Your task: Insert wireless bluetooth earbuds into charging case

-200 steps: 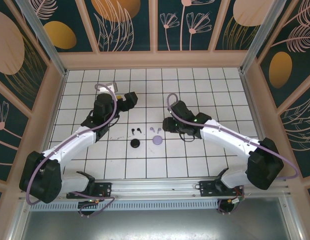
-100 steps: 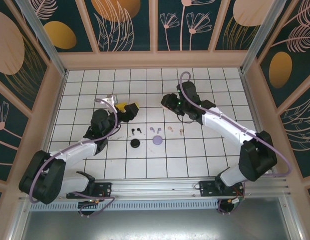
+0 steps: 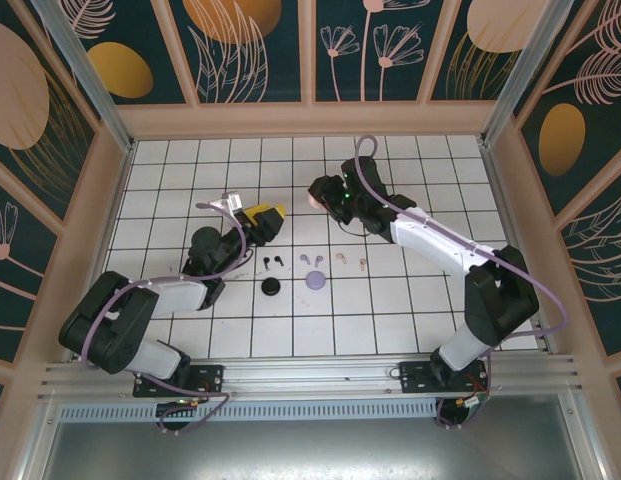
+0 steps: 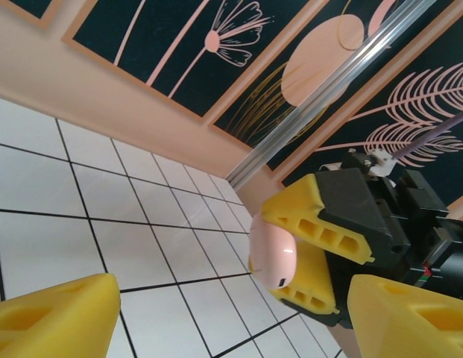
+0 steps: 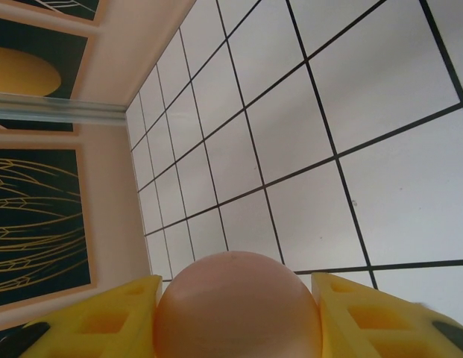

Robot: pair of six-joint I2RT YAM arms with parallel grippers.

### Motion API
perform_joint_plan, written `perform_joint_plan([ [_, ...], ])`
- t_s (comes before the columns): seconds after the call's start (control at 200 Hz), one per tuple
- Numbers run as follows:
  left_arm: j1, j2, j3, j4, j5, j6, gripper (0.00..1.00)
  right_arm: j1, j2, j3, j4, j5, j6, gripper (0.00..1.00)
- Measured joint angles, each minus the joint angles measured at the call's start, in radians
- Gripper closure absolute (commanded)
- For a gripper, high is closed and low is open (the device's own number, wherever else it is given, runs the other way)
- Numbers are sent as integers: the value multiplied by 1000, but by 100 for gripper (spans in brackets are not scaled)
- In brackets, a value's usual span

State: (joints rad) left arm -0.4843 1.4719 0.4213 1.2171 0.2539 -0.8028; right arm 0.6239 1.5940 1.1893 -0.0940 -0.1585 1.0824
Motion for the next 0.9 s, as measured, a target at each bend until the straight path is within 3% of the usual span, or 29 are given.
perform_joint_plan([
  [0.561, -29, 61, -3, 174, -2, -30, 27, 14, 45, 22, 32, 7, 63, 61],
  [0.896, -52, 153, 7, 191, 5, -31, 33, 46, 56, 51, 47, 11, 92, 61],
])
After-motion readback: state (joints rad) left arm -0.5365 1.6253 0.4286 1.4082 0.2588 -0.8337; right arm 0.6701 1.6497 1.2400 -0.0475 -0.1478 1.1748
